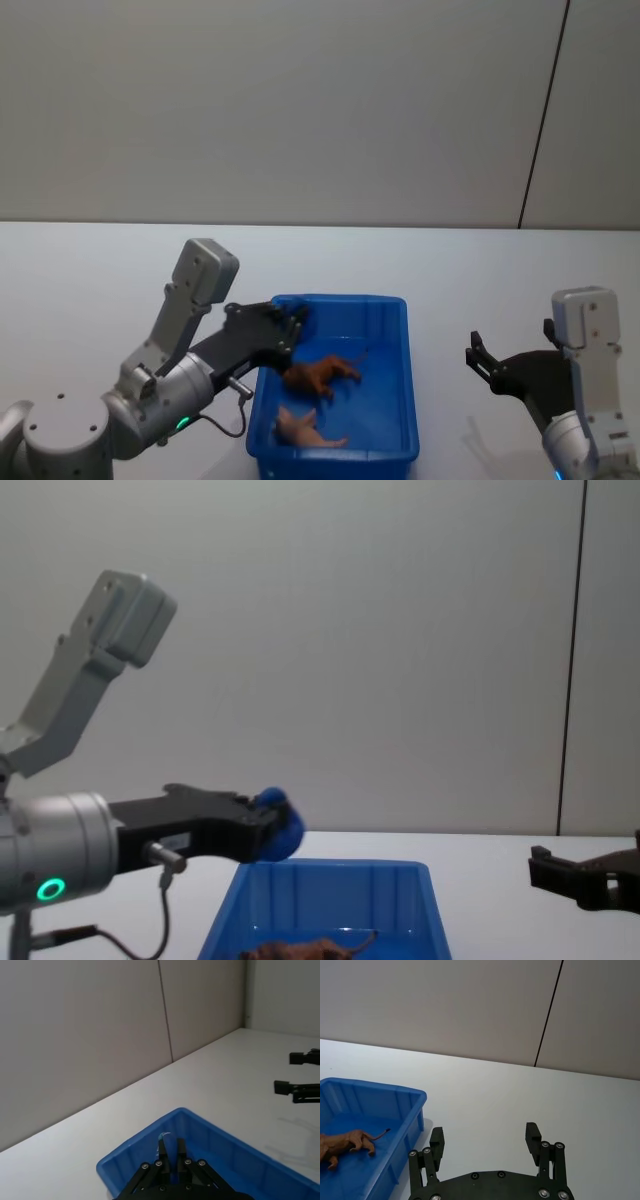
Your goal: Pick up the two dolls from the table and place them into the box.
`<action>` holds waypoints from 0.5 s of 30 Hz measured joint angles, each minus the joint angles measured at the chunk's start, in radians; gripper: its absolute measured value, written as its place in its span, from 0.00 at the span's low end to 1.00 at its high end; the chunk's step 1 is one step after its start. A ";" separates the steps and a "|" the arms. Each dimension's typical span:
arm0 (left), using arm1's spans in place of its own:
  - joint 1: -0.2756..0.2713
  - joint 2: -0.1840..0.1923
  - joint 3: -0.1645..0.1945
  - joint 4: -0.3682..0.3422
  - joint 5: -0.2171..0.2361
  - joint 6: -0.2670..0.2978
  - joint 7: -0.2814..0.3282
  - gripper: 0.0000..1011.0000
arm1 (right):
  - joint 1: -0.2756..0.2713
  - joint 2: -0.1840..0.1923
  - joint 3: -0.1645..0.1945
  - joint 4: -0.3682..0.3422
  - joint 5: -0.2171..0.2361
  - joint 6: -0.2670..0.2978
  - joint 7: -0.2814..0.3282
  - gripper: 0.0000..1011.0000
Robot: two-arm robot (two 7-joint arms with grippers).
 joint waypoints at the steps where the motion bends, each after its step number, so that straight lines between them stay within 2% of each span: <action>1: -0.007 -0.005 0.002 0.008 -0.003 -0.010 -0.019 0.06 | 0.000 0.000 0.000 0.000 0.000 0.000 0.000 0.99; 6: -0.032 -0.025 0.010 0.042 -0.015 -0.050 -0.087 0.06 | 0.000 0.000 0.000 0.000 0.000 0.000 0.000 0.99; 15: -0.055 -0.043 0.018 0.073 -0.025 -0.083 -0.141 0.06 | 0.000 0.000 0.000 0.000 0.000 0.000 0.000 0.99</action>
